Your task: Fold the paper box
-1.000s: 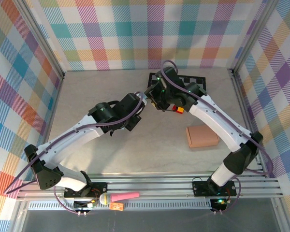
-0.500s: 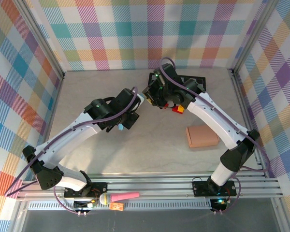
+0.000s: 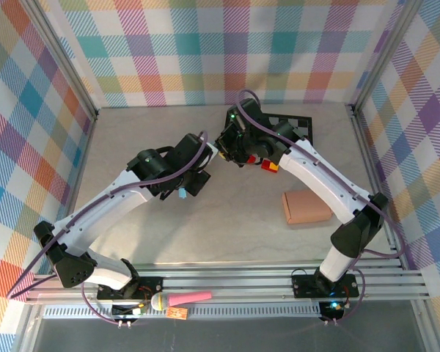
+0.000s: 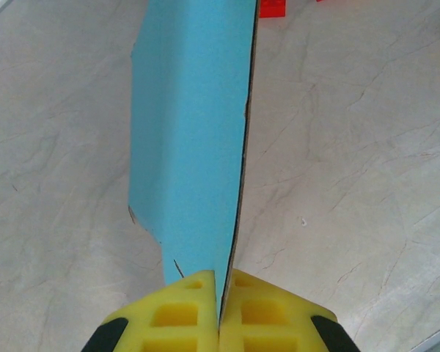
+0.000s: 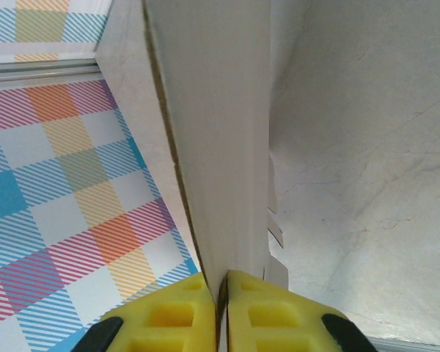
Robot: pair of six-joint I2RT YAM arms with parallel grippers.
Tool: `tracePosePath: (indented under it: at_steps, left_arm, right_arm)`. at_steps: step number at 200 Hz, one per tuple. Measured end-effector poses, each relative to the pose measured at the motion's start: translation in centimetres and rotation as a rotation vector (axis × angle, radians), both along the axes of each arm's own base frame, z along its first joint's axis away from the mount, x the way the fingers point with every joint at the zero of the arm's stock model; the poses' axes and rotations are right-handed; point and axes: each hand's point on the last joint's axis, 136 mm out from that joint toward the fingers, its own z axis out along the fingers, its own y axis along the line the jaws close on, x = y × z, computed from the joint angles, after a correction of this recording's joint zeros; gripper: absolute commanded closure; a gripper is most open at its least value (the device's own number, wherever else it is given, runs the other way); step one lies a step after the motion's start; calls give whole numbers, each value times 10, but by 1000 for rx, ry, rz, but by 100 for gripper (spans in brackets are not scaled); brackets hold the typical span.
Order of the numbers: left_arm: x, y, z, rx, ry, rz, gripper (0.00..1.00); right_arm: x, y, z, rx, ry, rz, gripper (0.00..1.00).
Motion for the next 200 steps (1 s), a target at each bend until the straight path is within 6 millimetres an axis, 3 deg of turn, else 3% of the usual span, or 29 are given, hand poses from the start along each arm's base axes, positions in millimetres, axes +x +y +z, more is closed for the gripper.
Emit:
tracePosePath:
  at_steps: [86,108,146,200]
  left_arm:
    - [1,4,-1,5,5,11,100]
    - [1,4,-1,8,7,11,100]
    - [1,6,-2,11,10,15,100]
    - [0,8,-3,18,16,18,100]
  right_arm:
    - [4,6,-2,10,-2,4,90]
    - [4,8,-4,15,4,4,82]
    - [6,11,-5,24,9,2,84]
    - [6,12,-7,26,17,-3,100]
